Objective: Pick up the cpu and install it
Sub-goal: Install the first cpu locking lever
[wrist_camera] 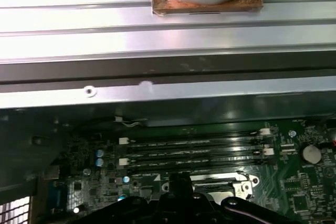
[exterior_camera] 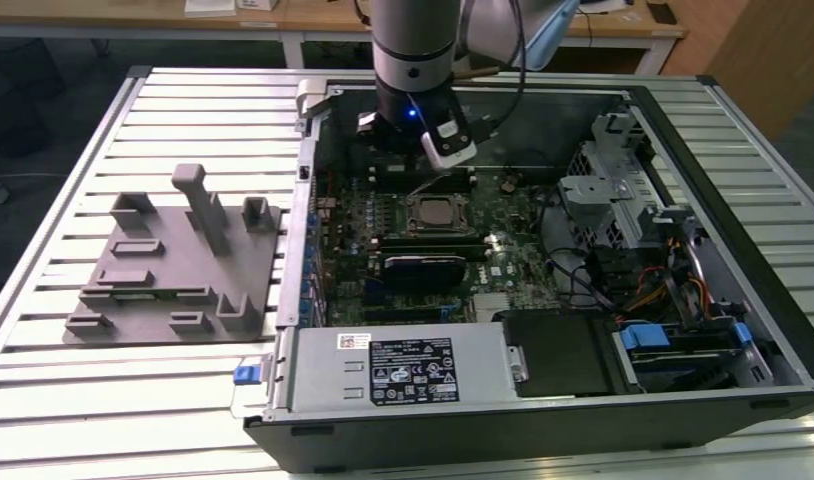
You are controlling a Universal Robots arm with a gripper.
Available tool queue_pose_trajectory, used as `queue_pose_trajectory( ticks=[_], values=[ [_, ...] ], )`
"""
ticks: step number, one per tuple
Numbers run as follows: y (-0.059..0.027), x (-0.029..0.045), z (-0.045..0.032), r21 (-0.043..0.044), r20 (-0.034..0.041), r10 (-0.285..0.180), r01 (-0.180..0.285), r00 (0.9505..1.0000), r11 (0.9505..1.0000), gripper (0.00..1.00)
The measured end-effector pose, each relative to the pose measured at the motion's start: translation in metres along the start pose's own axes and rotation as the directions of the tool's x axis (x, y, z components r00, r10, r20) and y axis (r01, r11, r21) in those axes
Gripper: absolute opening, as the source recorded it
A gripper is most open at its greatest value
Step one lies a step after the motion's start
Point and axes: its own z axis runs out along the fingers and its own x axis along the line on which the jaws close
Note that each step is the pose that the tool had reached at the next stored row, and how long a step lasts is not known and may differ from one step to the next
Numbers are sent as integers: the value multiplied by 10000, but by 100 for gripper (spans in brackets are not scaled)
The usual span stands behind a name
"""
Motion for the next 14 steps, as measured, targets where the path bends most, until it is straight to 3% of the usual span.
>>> queue_pose_trajectory(
  ticks=[2, 8, 10, 14],
  values=[
    [2, -34, 2, 1, -1, 0, 0, 10000, 10000, 11],
    [3, -36, 3, -11, 11, -4, 4, 10000, 10000, 11],
    [1, -36, 7, -72, 88, -22, 22, 10000, 10000, 11],
    [-1, -35, 14, -144, 359, -96, 101, 9993, 9998, 11]
  ],
)
